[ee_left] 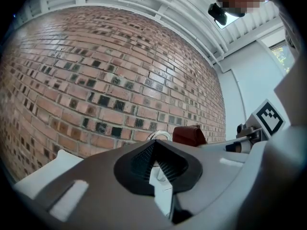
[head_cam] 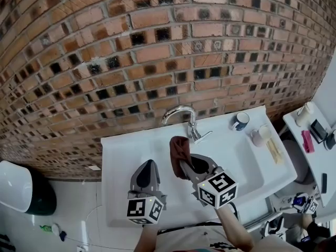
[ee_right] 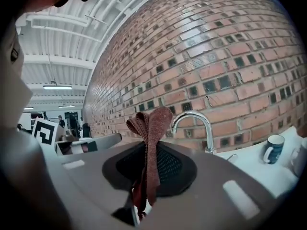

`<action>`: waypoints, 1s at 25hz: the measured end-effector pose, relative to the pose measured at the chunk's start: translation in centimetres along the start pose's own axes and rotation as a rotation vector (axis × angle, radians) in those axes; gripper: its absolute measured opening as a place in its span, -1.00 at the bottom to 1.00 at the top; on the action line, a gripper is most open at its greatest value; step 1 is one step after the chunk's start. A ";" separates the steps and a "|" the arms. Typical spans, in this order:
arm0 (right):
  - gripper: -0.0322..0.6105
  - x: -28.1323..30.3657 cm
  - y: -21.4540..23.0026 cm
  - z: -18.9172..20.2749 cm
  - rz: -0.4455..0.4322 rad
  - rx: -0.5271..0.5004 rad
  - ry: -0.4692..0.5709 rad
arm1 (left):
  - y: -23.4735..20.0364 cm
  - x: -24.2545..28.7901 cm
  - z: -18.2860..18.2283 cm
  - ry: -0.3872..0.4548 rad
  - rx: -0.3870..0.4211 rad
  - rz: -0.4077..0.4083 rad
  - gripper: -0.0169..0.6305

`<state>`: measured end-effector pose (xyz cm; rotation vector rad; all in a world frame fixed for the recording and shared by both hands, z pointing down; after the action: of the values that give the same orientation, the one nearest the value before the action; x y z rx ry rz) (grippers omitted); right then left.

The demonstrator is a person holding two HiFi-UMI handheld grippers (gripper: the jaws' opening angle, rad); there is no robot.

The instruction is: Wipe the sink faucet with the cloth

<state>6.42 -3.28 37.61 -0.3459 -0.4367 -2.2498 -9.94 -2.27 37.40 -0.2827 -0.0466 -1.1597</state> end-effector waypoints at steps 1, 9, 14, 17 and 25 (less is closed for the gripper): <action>-0.77 -0.3 -0.2 0.1 -0.004 0.002 0.004 | 0.2 -0.1 -0.1 0.004 0.003 0.004 -0.93; -0.77 -2.2 -0.8 -0.3 0.014 -0.007 0.040 | 0.8 -1.0 -0.7 0.036 0.018 0.006 -0.93; -0.77 -2.7 -1.0 -0.5 0.021 -0.023 0.051 | 1.4 -1.3 -1.3 0.051 0.035 0.005 -0.93; -0.77 -2.8 -1.1 -0.6 0.017 -0.026 0.054 | 1.5 -1.4 -1.3 0.052 0.039 0.003 -0.93; -0.77 -2.5 -1.4 -0.7 0.015 -0.057 0.039 | 1.0 -1.6 -1.1 0.053 0.033 -0.013 -0.93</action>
<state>6.89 -1.08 35.78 -0.3333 -0.3493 -2.2537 -9.81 -0.72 35.86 -0.2224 -0.0213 -1.1777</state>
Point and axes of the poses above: the fingertips, and each gripper's own axes: x forward along the fingers, y to its right, z out of its underside, the point moved 6 cm from there along -x, backward along the fingers, and after that the axes turned 15 degrees about -y, right-handed, at the moved point
